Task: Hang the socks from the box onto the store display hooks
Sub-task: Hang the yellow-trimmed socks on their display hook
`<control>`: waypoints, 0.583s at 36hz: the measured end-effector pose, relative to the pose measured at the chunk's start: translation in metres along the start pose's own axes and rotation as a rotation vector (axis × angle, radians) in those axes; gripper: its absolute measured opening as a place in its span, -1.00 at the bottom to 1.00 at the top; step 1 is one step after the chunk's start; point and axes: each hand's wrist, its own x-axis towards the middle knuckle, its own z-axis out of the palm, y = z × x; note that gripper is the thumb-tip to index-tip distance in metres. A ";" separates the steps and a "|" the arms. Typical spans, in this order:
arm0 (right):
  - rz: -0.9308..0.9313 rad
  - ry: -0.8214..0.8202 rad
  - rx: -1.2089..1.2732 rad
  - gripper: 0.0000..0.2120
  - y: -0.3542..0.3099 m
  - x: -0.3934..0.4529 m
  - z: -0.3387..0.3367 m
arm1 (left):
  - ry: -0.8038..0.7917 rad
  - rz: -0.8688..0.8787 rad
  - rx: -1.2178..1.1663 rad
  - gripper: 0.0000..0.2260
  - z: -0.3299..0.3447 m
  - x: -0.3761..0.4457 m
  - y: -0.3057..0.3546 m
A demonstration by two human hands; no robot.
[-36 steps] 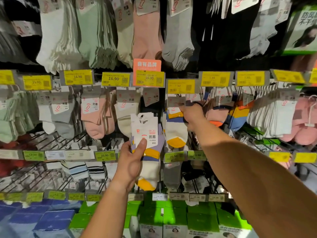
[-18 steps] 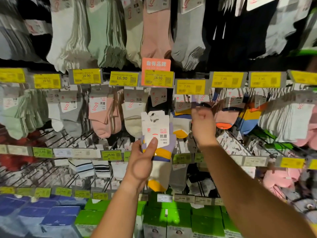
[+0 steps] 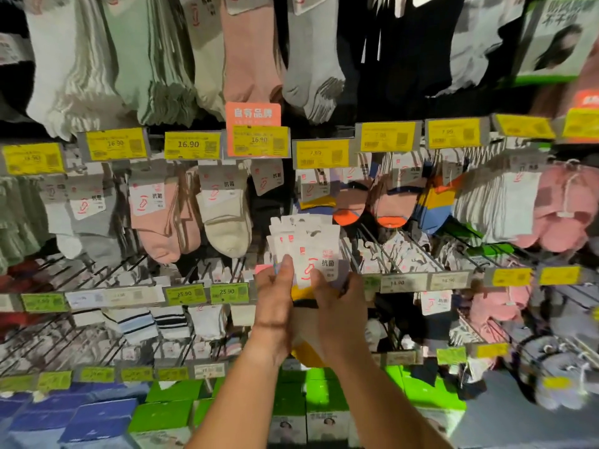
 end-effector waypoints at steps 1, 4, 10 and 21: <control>0.006 -0.003 0.006 -0.68 0.001 0.000 -0.001 | -0.006 -0.004 -0.025 -0.81 -0.001 -0.001 0.000; -0.016 -0.016 0.046 -0.77 -0.003 0.000 -0.006 | -0.094 -0.011 -0.108 -0.87 -0.002 -0.007 0.005; -0.077 -0.004 0.067 -0.74 0.000 0.002 -0.007 | -0.126 -0.073 -0.178 -0.81 -0.006 -0.010 0.011; -0.035 -0.017 0.098 -0.81 -0.005 0.008 -0.022 | 0.033 0.043 -0.030 -0.74 -0.015 0.001 0.004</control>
